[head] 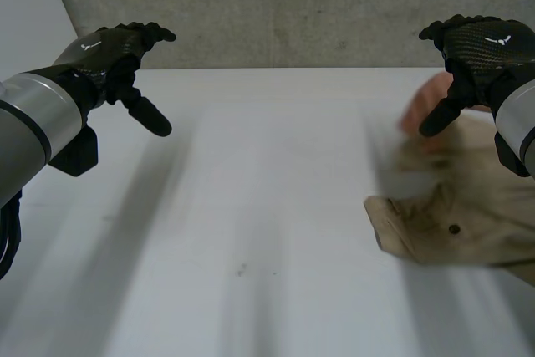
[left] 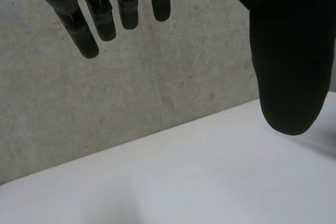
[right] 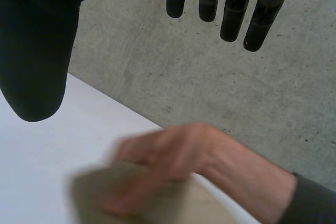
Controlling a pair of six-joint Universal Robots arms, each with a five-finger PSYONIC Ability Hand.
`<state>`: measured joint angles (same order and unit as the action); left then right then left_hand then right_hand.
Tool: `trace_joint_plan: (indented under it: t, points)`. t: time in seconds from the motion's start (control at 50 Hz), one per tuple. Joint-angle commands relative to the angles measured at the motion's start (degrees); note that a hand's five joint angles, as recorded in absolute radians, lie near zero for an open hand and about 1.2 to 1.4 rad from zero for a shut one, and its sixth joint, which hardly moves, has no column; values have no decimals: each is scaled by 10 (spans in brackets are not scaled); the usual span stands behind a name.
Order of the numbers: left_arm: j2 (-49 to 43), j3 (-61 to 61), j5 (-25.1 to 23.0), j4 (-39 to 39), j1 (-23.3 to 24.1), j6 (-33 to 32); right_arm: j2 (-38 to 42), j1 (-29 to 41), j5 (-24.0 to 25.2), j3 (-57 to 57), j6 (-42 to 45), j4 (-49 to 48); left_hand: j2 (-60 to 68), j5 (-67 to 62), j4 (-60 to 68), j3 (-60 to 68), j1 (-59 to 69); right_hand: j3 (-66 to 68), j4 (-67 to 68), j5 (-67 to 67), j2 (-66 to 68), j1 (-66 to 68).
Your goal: Fold the shorts.
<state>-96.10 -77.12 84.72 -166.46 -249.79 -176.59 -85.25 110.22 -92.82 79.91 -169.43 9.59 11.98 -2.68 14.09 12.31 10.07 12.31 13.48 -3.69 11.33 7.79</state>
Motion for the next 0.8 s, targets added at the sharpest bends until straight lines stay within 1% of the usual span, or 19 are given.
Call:
trace_joint_plan:
  t: [0.02, 0.2, 0.3, 0.4, 0.52, 0.62, 0.68, 0.76, 0.8]
  points:
    - [-1, 0, 0, 0, 0, 0, 0, 1, 0, 1, 1, 0, -20, 27, -41, -23, -1, -23, -35, 37, -13, 22]
    - [-2, 0, 0, -1, 1, 0, -1, 2, 1, 3, 1, -2, -20, 27, -41, -23, -1, -23, -35, 37, -13, 22]
    - [-10, -1, 1, -23, 0, -2, -3, 2, 7, 6, 2, -4, -20, 27, -41, -23, -1, -23, -35, 37, -13, 22]
    - [-37, 3, 4, -50, -5, -1, -3, 2, 8, 7, 2, -4, -20, 27, -41, -23, -1, -23, -35, 37, -13, 22]
    - [-69, 12, 5, -57, -12, -1, -4, 3, 8, 8, 3, -5, -20, 27, -41, -23, -1, -23, -35, 37, -13, 22]
    - [-107, 19, 5, -70, -29, -7, -2, 3, 11, 16, 29, -14, -16, 23, -37, -19, 3, -23, -35, 37, -13, 22]
    - [-133, 22, 5, -87, -32, -22, 1, 7, 19, 24, 60, -23, -11, 18, -32, -14, 8, -23, -35, 37, -13, 22]
    - [-175, 29, 14, -116, -39, -61, 4, 12, 22, 33, 97, -31, -8, 15, -29, -11, 12, -23, -35, 37, -13, 22]
    - [-204, 32, 20, -134, -46, -92, 6, 16, 21, 35, 108, -32, -8, 15, -29, -11, 12, -23, -35, 37, -13, 22]
